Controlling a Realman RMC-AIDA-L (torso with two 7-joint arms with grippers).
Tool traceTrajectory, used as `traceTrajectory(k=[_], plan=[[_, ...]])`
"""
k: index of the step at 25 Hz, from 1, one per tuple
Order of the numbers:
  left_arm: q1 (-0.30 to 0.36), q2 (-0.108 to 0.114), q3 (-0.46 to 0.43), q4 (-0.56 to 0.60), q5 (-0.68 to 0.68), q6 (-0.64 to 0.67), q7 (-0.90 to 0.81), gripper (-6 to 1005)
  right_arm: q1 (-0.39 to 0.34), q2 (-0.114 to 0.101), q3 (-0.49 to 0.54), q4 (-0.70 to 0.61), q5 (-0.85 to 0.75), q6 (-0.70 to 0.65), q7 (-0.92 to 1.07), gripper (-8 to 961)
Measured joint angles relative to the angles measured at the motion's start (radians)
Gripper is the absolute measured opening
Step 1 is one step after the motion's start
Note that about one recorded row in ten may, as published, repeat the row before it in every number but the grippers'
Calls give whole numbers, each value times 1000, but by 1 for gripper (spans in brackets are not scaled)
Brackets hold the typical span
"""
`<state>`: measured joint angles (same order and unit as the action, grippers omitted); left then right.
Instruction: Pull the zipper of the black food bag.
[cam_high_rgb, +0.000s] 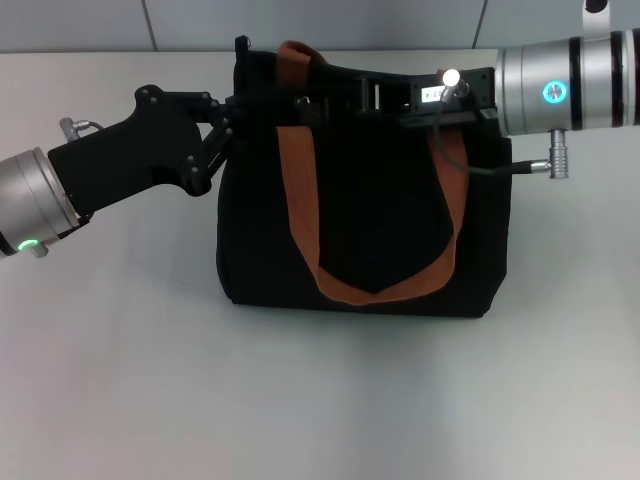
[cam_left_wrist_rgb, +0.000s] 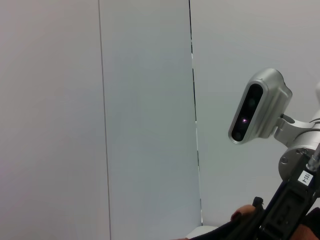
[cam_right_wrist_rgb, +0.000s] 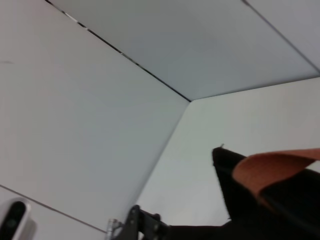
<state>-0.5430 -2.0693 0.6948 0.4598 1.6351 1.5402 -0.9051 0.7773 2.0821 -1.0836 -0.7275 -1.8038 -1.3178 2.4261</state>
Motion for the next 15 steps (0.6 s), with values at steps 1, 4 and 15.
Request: traceTrajectory(k=[1, 4, 15], plan=[[0, 0, 0, 0, 0, 0, 0, 25, -8, 2, -2, -24, -16, 0, 12, -4], [0, 0, 0, 2, 0, 0, 0, 26, -58, 5, -28, -135, -63, 6, 73, -4], [-2, 0, 0, 3, -8, -3, 1, 24, -302, 5, -97, -572, -184, 14, 268, -5]])
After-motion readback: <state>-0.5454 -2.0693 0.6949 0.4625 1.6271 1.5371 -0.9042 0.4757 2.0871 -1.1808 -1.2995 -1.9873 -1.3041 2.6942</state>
